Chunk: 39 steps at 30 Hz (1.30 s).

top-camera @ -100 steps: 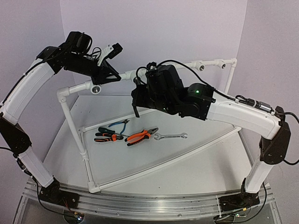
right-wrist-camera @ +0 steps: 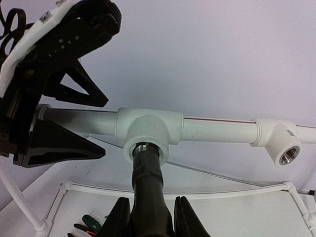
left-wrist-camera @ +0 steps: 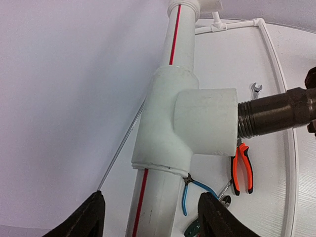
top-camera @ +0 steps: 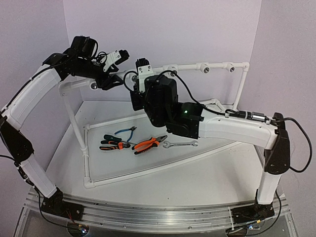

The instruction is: Install the water faucets

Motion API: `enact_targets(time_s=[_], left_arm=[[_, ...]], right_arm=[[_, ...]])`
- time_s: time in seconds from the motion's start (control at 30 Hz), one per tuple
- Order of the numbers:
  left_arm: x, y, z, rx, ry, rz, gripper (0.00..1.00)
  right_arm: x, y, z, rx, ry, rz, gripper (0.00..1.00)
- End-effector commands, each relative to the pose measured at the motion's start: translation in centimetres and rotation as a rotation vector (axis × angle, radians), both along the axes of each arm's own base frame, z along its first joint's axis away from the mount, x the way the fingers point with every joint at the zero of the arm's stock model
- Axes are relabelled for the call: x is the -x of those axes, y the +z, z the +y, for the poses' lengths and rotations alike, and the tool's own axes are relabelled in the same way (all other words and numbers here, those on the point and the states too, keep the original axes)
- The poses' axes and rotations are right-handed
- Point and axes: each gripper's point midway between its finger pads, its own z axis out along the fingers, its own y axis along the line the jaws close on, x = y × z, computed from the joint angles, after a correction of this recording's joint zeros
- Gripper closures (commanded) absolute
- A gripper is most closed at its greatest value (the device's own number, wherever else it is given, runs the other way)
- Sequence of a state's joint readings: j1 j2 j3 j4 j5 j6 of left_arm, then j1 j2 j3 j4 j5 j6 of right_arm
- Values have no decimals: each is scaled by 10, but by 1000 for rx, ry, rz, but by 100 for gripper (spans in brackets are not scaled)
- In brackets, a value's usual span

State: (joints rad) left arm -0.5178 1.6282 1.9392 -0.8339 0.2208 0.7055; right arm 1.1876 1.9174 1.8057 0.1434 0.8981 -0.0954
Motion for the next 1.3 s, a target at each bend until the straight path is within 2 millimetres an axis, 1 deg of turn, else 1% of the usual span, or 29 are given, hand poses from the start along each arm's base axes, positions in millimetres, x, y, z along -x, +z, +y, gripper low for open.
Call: enact_targets(time_s=[0.0, 0.13, 0.27, 0.4, 0.53, 0.6, 0.7, 0.77, 0.87, 1.0, 1.1, 1.27], left_arm=[[2, 7, -4, 44, -26, 28, 44], [15, -4, -10, 64, -75, 113, 67], [26, -11, -12, 80, -96, 176, 83], [34, -11, -13, 101, -108, 218, 98], [44, -9, -16, 133, -126, 262, 100], [49, -7, -17, 154, -139, 280, 100], [55, -7, -19, 176, -156, 305, 100], [58, -7, -20, 183, -159, 314, 100], [59, -7, -21, 187, -161, 315, 100], [63, -6, -24, 186, -172, 310, 100], [65, -7, -27, 175, -179, 302, 100], [67, -5, -28, 175, -185, 295, 100]], right_arm=[[10, 86, -6, -130, -22, -168, 100], [8, 86, -1, -75, -38, -192, 100], [5, 81, 2, -45, -49, -195, 100], [3, 75, 7, -20, -56, -197, 100], [-2, 66, 9, -33, -78, -172, 100], [-7, 56, 4, -119, -69, -122, 100], [-19, 42, -8, -278, -38, -23, 100], [-26, 38, -16, -331, -41, 17, 100], [-31, 40, -21, -423, -25, 62, 100], [-34, 42, -21, -618, 24, 157, 100], [-33, 55, -21, -740, 62, 198, 100], [-36, 66, -31, -955, 109, 295, 100]])
